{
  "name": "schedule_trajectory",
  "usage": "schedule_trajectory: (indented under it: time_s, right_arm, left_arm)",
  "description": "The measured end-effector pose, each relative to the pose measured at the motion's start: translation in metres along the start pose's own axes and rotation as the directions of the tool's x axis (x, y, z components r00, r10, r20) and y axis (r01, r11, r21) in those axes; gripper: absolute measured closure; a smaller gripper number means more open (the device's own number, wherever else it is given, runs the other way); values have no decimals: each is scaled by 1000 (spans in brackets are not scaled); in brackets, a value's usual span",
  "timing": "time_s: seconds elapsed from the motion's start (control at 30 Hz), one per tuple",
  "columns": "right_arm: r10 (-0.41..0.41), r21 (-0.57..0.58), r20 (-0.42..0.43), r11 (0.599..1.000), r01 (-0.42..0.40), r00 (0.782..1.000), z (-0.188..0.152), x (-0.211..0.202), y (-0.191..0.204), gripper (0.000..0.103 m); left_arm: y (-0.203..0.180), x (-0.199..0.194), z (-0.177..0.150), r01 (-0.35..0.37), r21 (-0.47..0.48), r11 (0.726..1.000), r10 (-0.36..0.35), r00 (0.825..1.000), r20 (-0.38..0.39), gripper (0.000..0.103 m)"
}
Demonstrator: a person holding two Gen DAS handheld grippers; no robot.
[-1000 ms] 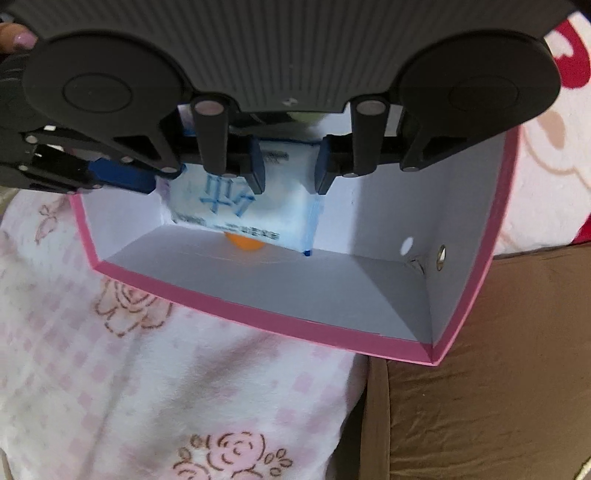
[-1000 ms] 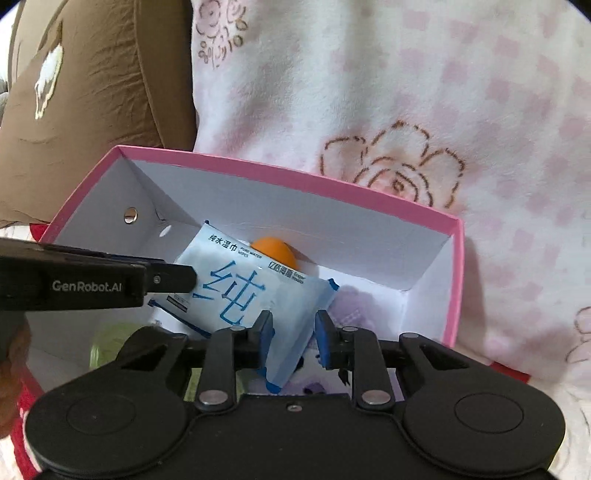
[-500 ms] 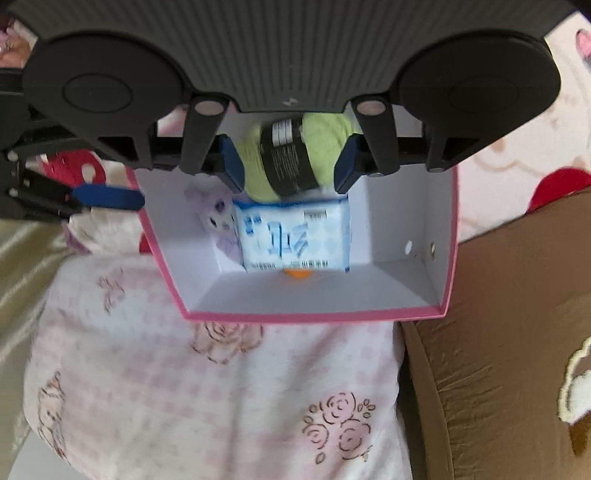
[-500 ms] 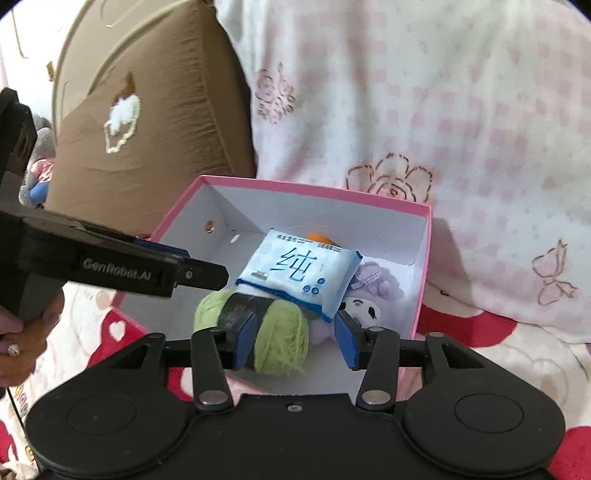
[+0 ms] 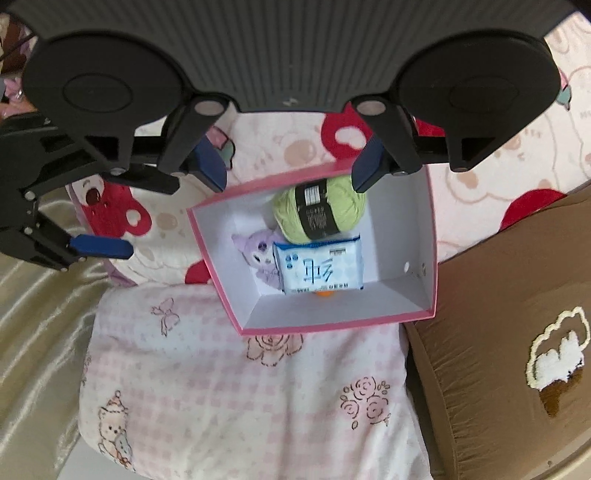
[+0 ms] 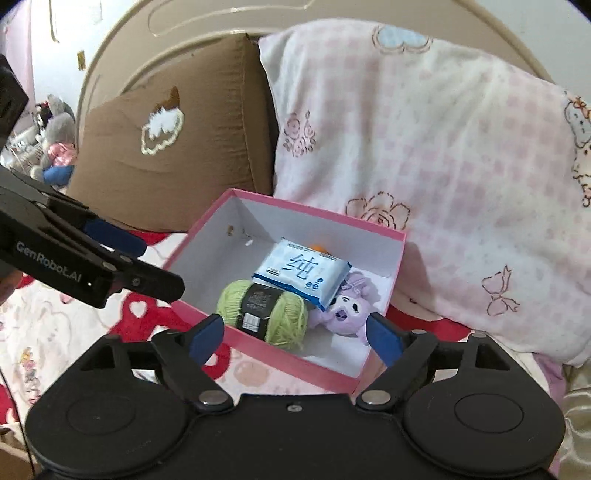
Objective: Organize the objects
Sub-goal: 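Withdraw the left gripper up and away from the pink box, then move the open left gripper down over the white tissue pack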
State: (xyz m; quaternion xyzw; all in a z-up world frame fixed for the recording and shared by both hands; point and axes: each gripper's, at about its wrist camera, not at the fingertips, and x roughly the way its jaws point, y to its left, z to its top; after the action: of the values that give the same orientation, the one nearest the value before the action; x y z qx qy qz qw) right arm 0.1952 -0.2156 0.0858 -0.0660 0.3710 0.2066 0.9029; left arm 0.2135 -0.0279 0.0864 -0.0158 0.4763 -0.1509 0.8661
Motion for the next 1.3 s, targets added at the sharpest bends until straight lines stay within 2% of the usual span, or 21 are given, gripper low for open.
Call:
schedule_trajectory:
  time_s: [0.1,0.2,0.47,0.63,0.87,1.0,1.13,1.23,1.3]
  right_arm:
    - [15,7,5,1000,-15,1000,-3,-15,4,7]
    - [1,-3,4,1000,-1,1000,-6,-25,12,6]
    - [-15,-37,-32,999,13,999,-21,-48,32,6]
    - [-11,-42,-30,999,9,1000,-33,-58,41,6]
    - [55,-44,-22,997,-56,998,-54,-57,57,6]
    - [98,-47,-34,994,-100,995,-63,-49,68,6]
    - [131,-65,-38,989,-133,991,-68,-40,80,6]
    - [158,-88,-43,983,-161,987,-72,-34,89,6]
    - [175,-87,-53,980,-179,983,-76,-29,96,6]
  left_arm:
    - [-6,-9,-10,-10,46,999,12,999,-48,28]
    - [-7,-17,-24,-11,36,999,13,997,-77,25]
    - [-4,-38,-53,-8,40,999,9,1000,-30,12]
    - [2,-36,-69,-11,28,1000,11,1000,-21,11]
    - [14,-26,-91,-5,15,1000,6,998,-67,7]
    - [25,-23,-101,-9,-9,1000,8,998,-60,6]
    - [36,-17,-111,-45,-37,998,43,998,-50,6]
    - [49,-6,-117,-92,-127,988,81,993,-90,5]
    - [56,2,-124,-99,-165,981,79,990,-120,5]
